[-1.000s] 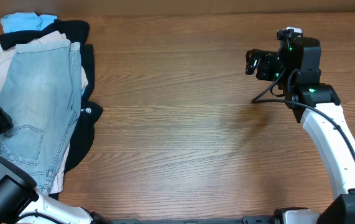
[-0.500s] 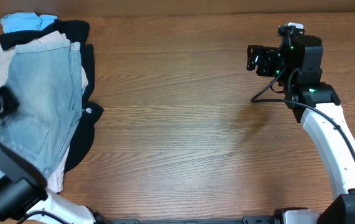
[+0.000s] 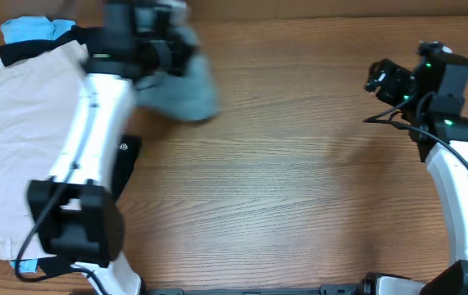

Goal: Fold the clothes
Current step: 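Lift the denim jeans with the left gripper and carry them to table center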

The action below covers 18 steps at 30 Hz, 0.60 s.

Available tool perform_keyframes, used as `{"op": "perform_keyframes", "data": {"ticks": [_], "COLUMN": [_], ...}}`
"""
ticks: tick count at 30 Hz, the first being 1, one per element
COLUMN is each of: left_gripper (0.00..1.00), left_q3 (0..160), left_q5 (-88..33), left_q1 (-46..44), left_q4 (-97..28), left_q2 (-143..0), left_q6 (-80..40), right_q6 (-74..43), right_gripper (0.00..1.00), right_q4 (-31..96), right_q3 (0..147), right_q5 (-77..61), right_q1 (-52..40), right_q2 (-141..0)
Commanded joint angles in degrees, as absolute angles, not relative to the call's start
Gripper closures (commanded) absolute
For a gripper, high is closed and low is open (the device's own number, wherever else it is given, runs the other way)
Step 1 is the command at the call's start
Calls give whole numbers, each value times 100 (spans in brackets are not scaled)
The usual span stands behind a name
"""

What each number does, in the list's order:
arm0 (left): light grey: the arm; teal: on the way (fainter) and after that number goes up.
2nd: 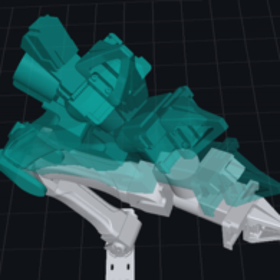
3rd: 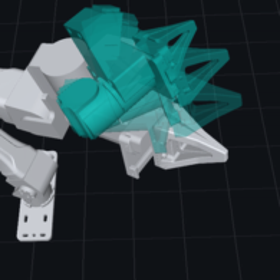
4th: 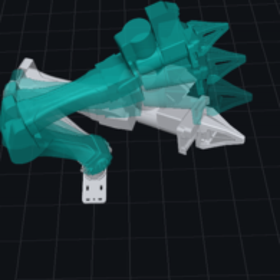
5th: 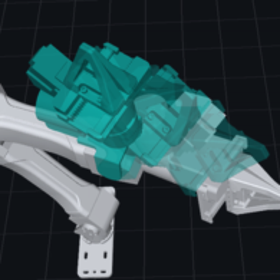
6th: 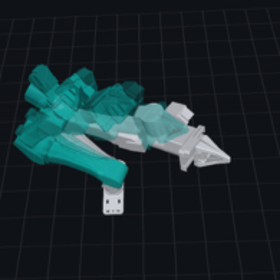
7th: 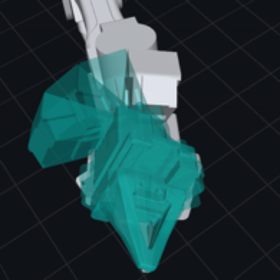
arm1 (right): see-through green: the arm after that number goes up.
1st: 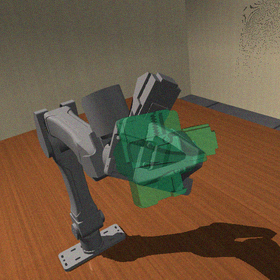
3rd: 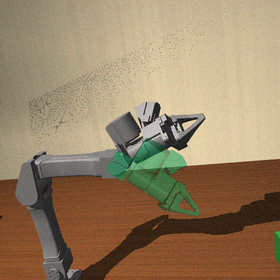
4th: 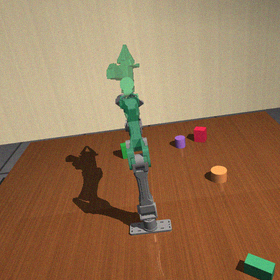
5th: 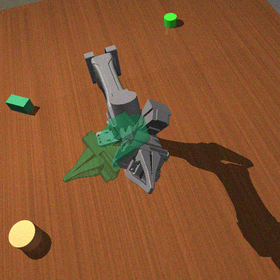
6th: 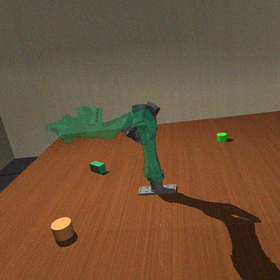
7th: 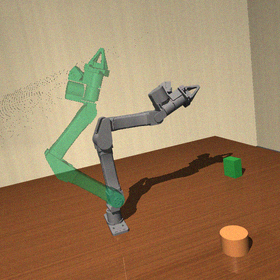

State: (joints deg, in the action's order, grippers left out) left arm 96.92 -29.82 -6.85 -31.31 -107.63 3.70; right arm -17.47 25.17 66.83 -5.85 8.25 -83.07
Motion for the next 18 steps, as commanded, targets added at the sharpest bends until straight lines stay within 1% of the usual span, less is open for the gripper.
{"op": "perform_keyframes", "data": {"ticks": [1,5,6,7,9,12,13,14,16,18], "left_gripper": [90,85,81,72,66,41,35,32,22,16], "left_q3": [9874,9874,9876,9878,9880,9880,9880,9878,9878,9878], "left_q5": [-2735,-2182,-2069,-1863,-1730,-1737,-1739,-1732,-1737,-1750], "left_q1": [-1968,-2624,-2720,-2847,-2867,-2768,-2698,-2617,-2438,-2283], "left_q4": [-2567,-2375,-2375,-2421,-2539,-2764,-2834,-2904,-2954,-2921], "left_q2": [-10934,-11004,-11004,-11004,-11004,-11004,-11004,-11004,-11059,-11187], "left_q6": [281,480,532,648,672,687,685,687,701,716], "right_q6": [-1831,-1828,-1826,-1824,-1778,-1702,-1614,-1559,-1455,-1446], "right_gripper": [7,7,7,6,6,5,5,5,5,5], "right_q4": [2659,2808,2832,2869,2897,2950,2952,2952,2941,2919], "right_q3": [6834,6834,6834,6834,6834,6834,6834,6834,6834,6834], "right_q5": [-779,-941,-996,-1114,-1199,-1219,-1262,-1317,-1428,-1424], "right_q1": [1020,1221,1264,1339,1365,1361,1345,1321,1256,1131], "right_q2": [-8136,-8136,-8136,-8136,-8136,-8136,-8136,-8136,-8138,-8138]}}
